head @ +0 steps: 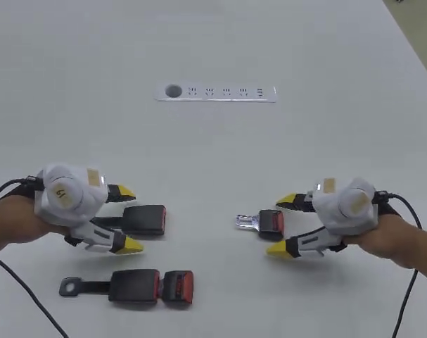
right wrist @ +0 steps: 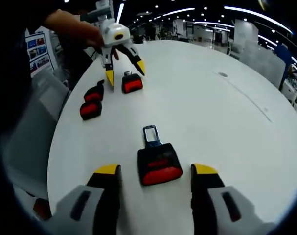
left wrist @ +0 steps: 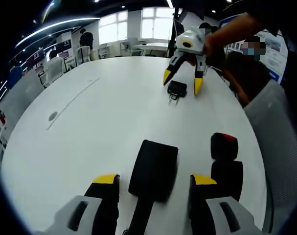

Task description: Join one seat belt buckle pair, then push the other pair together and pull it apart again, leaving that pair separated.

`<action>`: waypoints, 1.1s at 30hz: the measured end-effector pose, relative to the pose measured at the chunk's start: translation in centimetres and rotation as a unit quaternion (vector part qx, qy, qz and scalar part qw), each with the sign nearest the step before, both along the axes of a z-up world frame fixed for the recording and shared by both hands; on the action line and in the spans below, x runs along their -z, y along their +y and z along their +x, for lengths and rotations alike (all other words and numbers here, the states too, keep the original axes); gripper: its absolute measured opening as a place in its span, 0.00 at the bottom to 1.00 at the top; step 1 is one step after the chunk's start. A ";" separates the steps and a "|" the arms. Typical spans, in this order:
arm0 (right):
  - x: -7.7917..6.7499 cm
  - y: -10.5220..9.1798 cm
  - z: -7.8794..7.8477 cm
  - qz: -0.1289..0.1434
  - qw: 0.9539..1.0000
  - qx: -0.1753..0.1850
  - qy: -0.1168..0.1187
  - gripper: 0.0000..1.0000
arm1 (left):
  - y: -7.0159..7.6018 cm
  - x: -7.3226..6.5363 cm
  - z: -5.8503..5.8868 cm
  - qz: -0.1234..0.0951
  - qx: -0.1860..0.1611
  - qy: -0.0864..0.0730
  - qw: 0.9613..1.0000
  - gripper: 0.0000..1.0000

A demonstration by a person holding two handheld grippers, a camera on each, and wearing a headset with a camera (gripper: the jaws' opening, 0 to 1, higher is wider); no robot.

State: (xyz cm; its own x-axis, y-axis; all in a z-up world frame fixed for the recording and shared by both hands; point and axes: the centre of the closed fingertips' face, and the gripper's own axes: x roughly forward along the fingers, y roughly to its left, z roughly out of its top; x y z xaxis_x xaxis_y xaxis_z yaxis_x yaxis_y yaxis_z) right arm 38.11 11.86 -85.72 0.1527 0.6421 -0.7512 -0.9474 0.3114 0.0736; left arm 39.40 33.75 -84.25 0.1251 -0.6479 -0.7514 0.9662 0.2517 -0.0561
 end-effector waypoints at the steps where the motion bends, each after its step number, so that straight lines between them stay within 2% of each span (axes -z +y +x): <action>1: 0.0 0.0 0.0 -0.001 1.000 -0.001 0.000 0.58 | 0.0 0.0 0.0 0.000 0.001 0.001 1.000 0.57; 4: 0.3 0.0 0.3 0.003 1.000 -0.003 0.001 0.57 | 0.2 0.8 -0.3 0.016 0.020 0.002 1.000 0.53; 5: 0.3 0.0 0.5 0.001 1.000 0.001 0.003 0.56 | 1.0 1.4 0.1 0.047 0.027 -0.014 0.998 0.52; 6: 0.3 0.1 0.6 0.002 1.000 0.005 0.003 0.55 | 0.4 1.1 0.3 0.033 0.047 -0.033 0.998 0.49; 7: 0.3 0.1 0.6 0.003 1.000 0.005 0.001 0.54 | 0.3 1.1 0.0 0.021 0.011 0.000 1.000 0.49; 9: 0.3 0.2 0.5 0.007 1.000 0.007 0.004 0.53 | 0.4 1.2 0.0 0.023 0.020 -0.006 1.000 0.47; 10: 0.2 0.3 0.6 0.007 1.000 0.006 0.003 0.50 | 0.5 1.3 0.3 0.032 0.036 -0.021 0.999 0.46; 11: 0.2 0.3 0.6 0.004 1.000 0.004 0.000 0.45 | 0.2 1.3 0.0 0.025 0.035 -0.013 0.999 0.46; 12: 0.3 0.3 0.7 -0.003 1.000 -0.004 -0.009 0.39 | 0.2 1.4 0.0 0.028 0.040 -0.016 0.999 0.46; 13: 0.3 0.2 0.8 -0.008 1.000 -0.016 -0.019 0.37 | 0.2 1.4 0.0 0.030 0.041 -0.016 0.999 0.46; 14: 0.3 0.3 0.6 -0.003 1.000 -0.012 -0.010 0.37 | 0.1 1.3 0.0 0.031 0.046 -0.016 0.998 0.45; 16: 0.3 0.4 0.7 0.000 1.000 -0.018 -0.012 0.37 | -0.1 1.3 -0.3 0.031 0.059 -0.016 0.998 0.40; 18: 0.3 0.4 0.7 0.001 1.000 -0.019 -0.011 0.37 | -0.1 1.2 0.0 0.030 0.058 -0.022 0.998 0.36; 33: 0.2 0.9 0.7 0.009 1.000 -0.022 -0.011 0.37 | 0.4 0.5 0.1 0.034 0.074 -0.022 0.996 0.35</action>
